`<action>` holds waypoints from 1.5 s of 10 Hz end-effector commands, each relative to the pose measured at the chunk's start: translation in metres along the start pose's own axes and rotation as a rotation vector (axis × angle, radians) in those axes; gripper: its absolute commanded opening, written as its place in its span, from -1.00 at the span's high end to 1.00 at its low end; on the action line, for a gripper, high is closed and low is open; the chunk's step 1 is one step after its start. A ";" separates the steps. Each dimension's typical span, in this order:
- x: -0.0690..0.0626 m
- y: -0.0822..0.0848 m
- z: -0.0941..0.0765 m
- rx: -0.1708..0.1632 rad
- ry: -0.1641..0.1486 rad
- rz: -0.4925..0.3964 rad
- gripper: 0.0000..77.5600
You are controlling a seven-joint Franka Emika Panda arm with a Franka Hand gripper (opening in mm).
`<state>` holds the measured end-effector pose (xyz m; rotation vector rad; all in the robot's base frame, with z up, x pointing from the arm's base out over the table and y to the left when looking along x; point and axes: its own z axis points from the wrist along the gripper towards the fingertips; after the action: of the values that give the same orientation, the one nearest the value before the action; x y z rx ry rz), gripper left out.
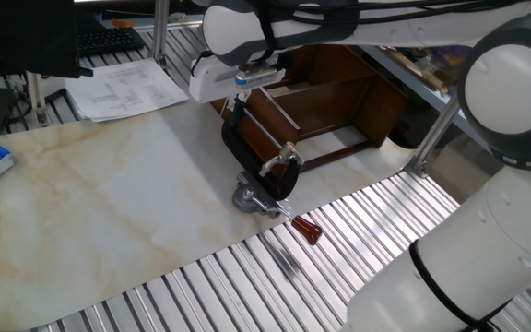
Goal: Turn off the water tap
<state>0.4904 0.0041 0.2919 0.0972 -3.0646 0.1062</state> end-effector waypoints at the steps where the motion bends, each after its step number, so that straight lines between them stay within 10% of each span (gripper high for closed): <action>1: 0.023 -0.018 -0.001 -0.007 0.016 -0.008 1.00; 9: 0.045 -0.037 -0.018 0.061 0.030 -0.005 1.00; 15: 0.088 -0.079 0.000 0.034 0.016 -0.058 1.00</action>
<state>0.4185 -0.0652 0.3090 0.1459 -3.0363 0.1631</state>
